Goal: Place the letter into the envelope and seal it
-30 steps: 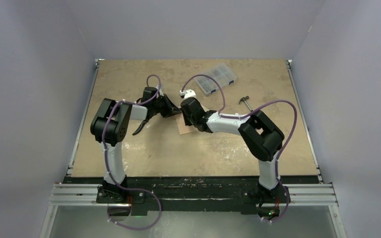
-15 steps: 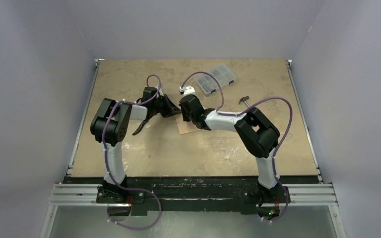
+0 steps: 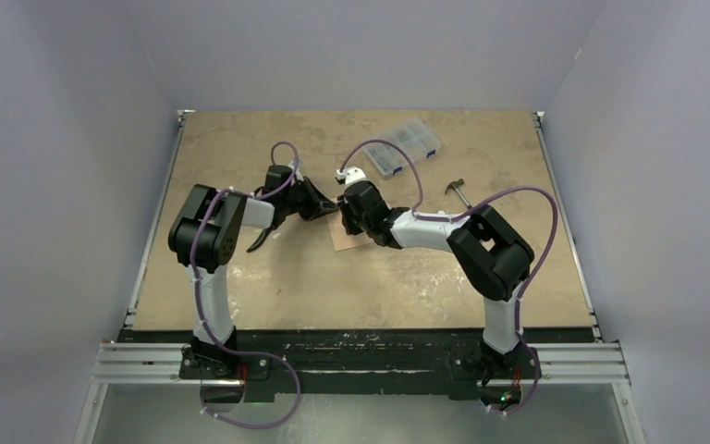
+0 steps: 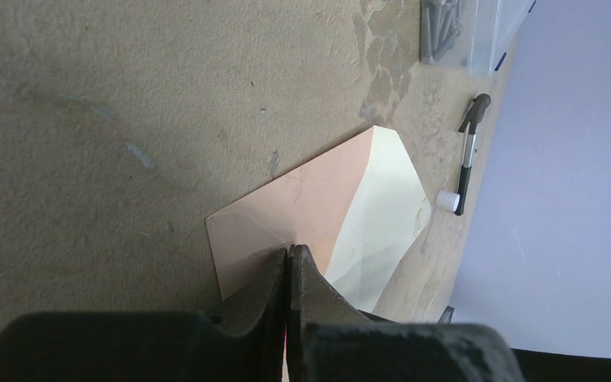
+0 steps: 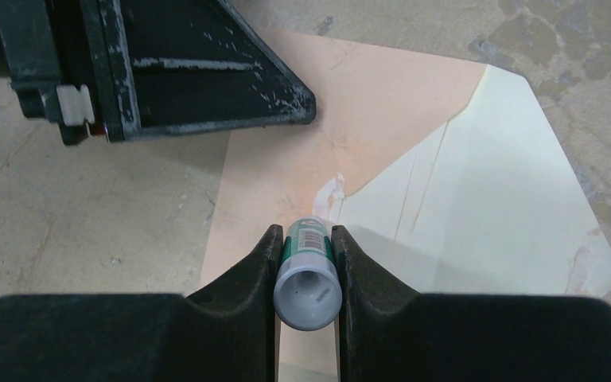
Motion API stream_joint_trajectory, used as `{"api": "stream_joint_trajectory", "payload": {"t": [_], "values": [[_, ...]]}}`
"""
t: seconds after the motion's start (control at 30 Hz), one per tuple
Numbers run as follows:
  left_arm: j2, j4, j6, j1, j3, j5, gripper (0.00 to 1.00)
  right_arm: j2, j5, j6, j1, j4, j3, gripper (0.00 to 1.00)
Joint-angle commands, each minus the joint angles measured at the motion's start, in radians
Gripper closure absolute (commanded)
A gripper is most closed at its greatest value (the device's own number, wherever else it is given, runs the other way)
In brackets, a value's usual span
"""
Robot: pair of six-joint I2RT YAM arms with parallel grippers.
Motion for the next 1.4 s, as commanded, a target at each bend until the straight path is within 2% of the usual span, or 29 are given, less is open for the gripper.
{"api": "stream_joint_trajectory", "payload": {"t": [0.0,0.07,0.17,0.37,0.53,0.87,1.37], "values": [[0.044,-0.138,0.048,0.000,-0.052,-0.162,1.00,0.084,0.038,0.041,0.006,-0.132,0.069,1.00],[0.041,-0.142,0.053,0.000,-0.052,-0.161,1.00,0.097,0.067,0.080,-0.008,-0.201,0.097,1.00],[0.040,-0.143,0.054,0.000,-0.052,-0.160,1.00,0.098,0.069,0.094,-0.011,-0.209,0.097,1.00],[0.042,-0.140,0.052,0.000,-0.047,-0.157,1.00,0.011,0.009,0.028,0.010,-0.106,0.011,1.00],[0.043,-0.132,0.049,-0.001,-0.051,-0.157,1.00,-0.037,-0.028,-0.011,0.032,-0.092,-0.031,1.00],[0.047,-0.127,0.050,0.000,-0.053,-0.145,1.00,0.119,0.090,0.107,0.003,-0.245,0.141,1.00],[0.044,-0.136,0.064,-0.004,-0.049,-0.134,1.00,0.168,0.123,0.154,-0.003,-0.275,0.209,1.00]]}}
